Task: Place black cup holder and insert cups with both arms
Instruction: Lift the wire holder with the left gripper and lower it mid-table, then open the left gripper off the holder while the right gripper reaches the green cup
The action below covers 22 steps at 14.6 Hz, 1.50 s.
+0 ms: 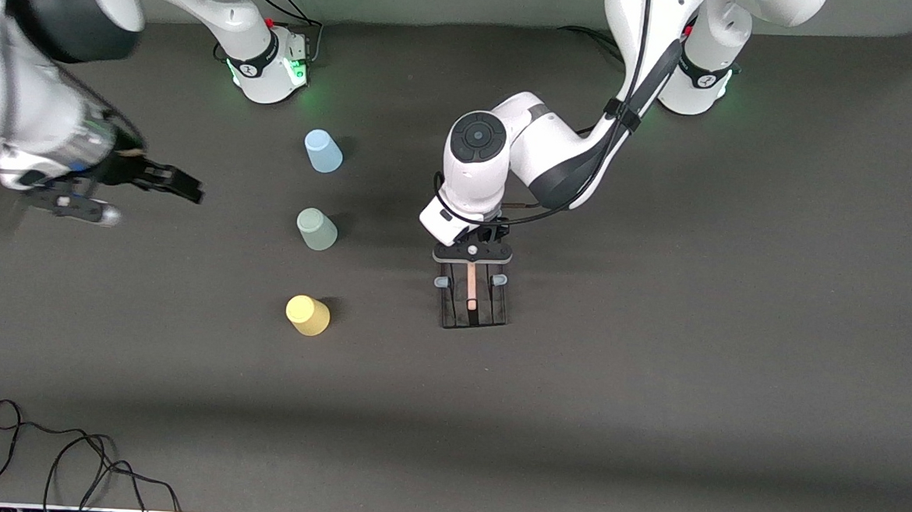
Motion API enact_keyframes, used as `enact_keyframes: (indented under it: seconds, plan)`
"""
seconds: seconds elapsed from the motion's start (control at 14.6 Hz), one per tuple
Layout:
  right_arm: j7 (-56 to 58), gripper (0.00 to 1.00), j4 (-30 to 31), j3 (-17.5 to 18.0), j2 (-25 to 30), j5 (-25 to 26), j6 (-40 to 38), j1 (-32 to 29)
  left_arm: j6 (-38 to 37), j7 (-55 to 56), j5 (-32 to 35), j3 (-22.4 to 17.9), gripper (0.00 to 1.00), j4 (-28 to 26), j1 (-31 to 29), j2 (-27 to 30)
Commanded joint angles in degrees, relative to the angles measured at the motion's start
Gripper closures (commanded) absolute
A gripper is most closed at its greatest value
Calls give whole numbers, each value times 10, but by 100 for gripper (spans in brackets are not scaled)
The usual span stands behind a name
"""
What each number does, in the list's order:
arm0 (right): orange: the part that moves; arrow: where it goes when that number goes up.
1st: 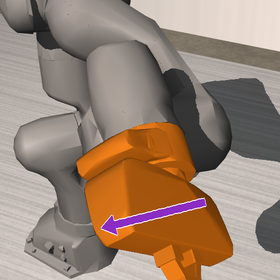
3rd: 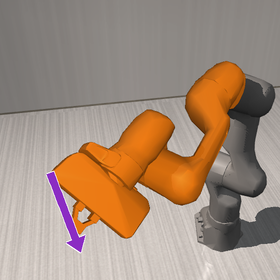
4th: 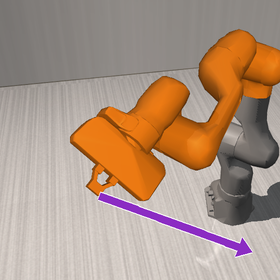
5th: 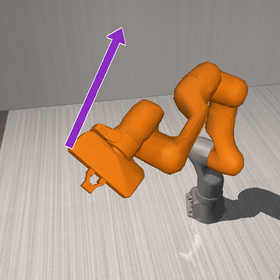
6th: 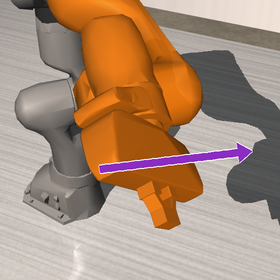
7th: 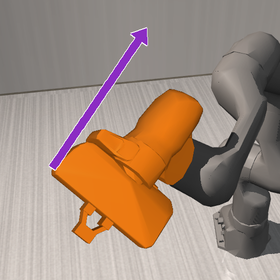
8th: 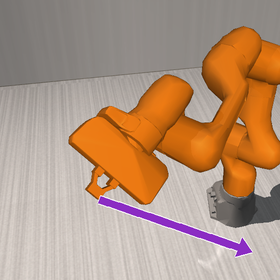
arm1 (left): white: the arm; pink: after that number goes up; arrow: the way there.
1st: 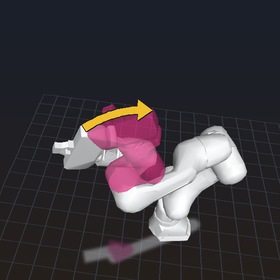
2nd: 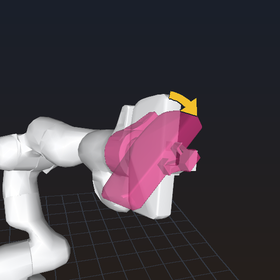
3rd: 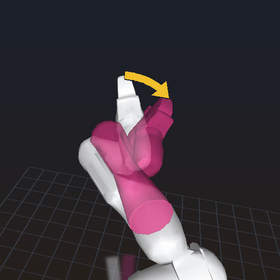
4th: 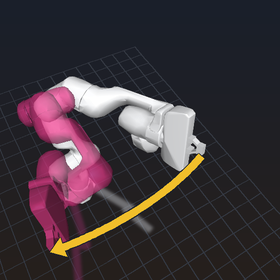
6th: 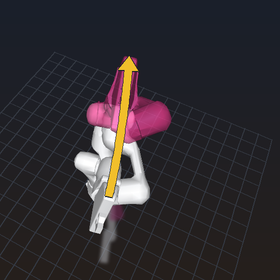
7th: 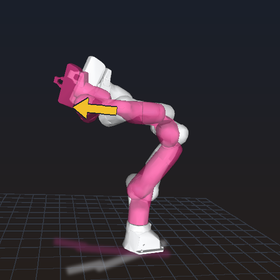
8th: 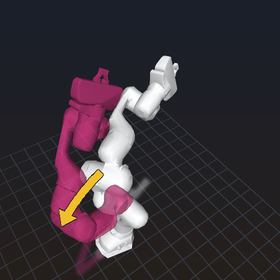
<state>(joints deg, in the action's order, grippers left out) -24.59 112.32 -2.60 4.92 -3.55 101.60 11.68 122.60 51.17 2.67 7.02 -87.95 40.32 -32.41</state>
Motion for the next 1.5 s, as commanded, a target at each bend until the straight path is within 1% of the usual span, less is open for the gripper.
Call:
enact_keyframes:
  seconds: [0.0, 0.2, 0.27, 0.34, 0.41, 0.55, 0.75, 0.82, 0.89, 0.96, 1.09, 1.23, 1.37, 1.43]
  plan:
    - [-49, 2, 76, -5, 23, -5, 68, 39, -3, 31, 5, -10, 100, 20, 13, -6]
    - [-81, 2, 145, -5, 24, -5, 156, 63, -3, 31, 7, -10, 100, 20, 13, -11]
    - [-94, 2, 164, -5, 19, -5, 189, 70, -3, 31, 8, -10, 87, 20, 12, -12]
    - [-105, 2, 173, -5, 12, -5, 206, 73, -3, 27, 18, -10, 32, 20, 12, -13]
    - [-107, 2, 180, -4, 0, -5, 221, 75, -4, 28, 36, -10, 28, 20, 12, -12]
    - [-107, 2, 199, -5, -10, -5, 249, 84, -6, 24, 40, -10, 26, 20, 10, -9]
    - [-112, 2, 243, -4, -31, -5, 323, 86, -13, 22, 41, -10, 6, 34, 4, 0]
    - [-124, 2, 258, -4, -43, -5, 357, 103, -17, 19, 41, -14, 4, 37, 1, 12]
    - [-136, 2, 271, -5, -53, -5, 387, 117, -17, 13, 37, -13, 2, 38, -14, 25]
    - [-147, 2, 279, -4, -67, -5, 417, 120, -18, 10, 33, -10, 1, 38, -29, 40]
    - [-149, 2, 289, -4, -91, -5, 454, 124, -25, 12, 28, -12, 1, 40, -37, 66]
    - [-149, 2, 302, -4, -110, -5, 489, 132, -73, 10, 26, -13, 1, 67, -62, 82]
    - [-149, 2, 322, -4, -125, -5, 532, 132, -149, -4, 27, -11, 1, 120, -94, 84]
    - [-149, 2, 328, -4, -133, -5, 544, 132, -187, -13, 35, -14, 1, 145, -100, 83]
